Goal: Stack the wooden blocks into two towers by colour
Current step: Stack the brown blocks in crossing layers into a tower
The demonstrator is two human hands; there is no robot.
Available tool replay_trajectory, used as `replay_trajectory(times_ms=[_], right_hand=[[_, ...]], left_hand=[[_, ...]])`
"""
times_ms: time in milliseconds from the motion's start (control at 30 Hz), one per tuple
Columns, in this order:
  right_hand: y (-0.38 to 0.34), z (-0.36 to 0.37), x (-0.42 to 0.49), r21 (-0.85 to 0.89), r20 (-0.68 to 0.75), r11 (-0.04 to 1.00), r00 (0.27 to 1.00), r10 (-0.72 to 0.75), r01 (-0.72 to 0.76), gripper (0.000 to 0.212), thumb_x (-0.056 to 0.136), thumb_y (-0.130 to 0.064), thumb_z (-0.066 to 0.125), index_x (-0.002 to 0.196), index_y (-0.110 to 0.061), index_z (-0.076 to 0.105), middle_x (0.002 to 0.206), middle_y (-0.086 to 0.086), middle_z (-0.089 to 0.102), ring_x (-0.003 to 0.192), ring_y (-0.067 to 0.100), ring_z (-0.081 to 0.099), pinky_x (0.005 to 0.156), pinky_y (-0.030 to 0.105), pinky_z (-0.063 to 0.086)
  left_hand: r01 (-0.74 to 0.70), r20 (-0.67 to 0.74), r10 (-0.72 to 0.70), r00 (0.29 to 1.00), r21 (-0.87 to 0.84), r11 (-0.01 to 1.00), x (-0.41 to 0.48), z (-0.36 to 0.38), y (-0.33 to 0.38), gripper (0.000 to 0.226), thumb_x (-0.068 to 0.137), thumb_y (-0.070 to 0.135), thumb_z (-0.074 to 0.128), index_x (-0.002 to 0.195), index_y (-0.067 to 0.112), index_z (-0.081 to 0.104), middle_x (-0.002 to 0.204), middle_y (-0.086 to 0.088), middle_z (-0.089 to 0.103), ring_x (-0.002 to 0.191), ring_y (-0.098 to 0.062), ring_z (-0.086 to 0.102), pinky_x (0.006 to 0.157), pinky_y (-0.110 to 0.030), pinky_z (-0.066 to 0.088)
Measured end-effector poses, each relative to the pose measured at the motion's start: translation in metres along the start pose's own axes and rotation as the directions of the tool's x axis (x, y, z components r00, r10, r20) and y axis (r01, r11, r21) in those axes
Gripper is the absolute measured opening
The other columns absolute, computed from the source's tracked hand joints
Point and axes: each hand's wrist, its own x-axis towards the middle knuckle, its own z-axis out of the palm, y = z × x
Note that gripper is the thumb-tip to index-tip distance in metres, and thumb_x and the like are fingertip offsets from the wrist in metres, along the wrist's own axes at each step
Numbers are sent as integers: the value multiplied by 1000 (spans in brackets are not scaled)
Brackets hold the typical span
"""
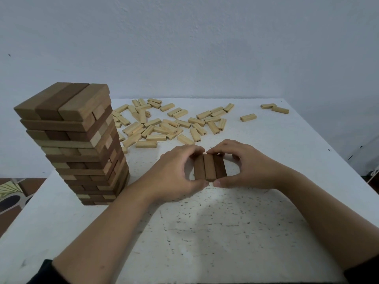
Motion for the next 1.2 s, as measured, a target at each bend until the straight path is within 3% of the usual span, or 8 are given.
replay_trajectory(times_ms=[167,333,467,700,867,1000,1100,1200], right_hand=[[1,-1,1,-31,-1,999,1000,12,-12,70,71,-52,87,133,-36,58,120,-25,52,114,-8,46,87,12,36],[2,-6,-2,34,9,999,1000,30,-30,61,78,-62,73,133,-41,59,123,-25,54,116,-5,49,92,19,40],[3,-11,-5,122,-30,993,1000,10,-6,23,94,-36,68,117,-39,71,114,-19,60,107,3,55,84,23,45],[2,-8,-4,102,-91,995,996,-4,13,24,87,-28,78,111,-32,77,103,-13,67,95,0,59,74,10,41],[-4,-3,-4,46,-238,999,971,21,-10,24,74,-44,86,90,-31,75,80,-9,67,81,9,62,69,21,47],[-13,6,-3,-23,-266,999,963,30,-38,33,75,-51,83,84,-24,67,69,-3,63,70,15,60,70,41,53],[-12,8,-2,-51,-263,998,964,25,-40,32,80,-52,80,84,-25,64,69,-4,63,70,13,59,69,40,52],[-9,4,-3,-27,-269,1000,963,1,-8,34,81,-60,72,91,-28,65,76,-7,61,74,11,56,68,31,47]], left_hand=[[-9,-44,9,999,-20,1000,1,1,-3,87,75,48,87,149,35,44,142,20,49,127,4,46,91,-12,36],[-24,-67,27,997,46,999,-2,-1,-1,78,72,64,82,140,44,49,128,23,45,117,4,48,90,-23,43],[-70,-121,77,990,64,996,-1,2,2,48,78,68,72,121,47,64,109,19,50,98,1,54,79,-23,42],[-81,-184,80,980,4,997,-1,7,9,23,79,51,80,101,48,74,101,16,57,97,2,56,81,-23,45],[-91,-183,81,980,-45,995,0,7,8,40,89,31,77,124,41,59,116,13,59,111,2,58,97,-32,53],[-69,-97,57,994,-120,990,-5,11,14,60,93,39,70,141,47,36,137,19,45,129,7,45,89,-16,43],[-66,-86,52,995,-174,982,-5,13,13,84,86,36,79,146,53,23,141,16,40,133,3,42,101,-28,47],[-57,-63,46,997,-179,982,-4,12,12,91,85,24,76,145,57,16,138,13,40,130,-4,46,89,-28,56]])
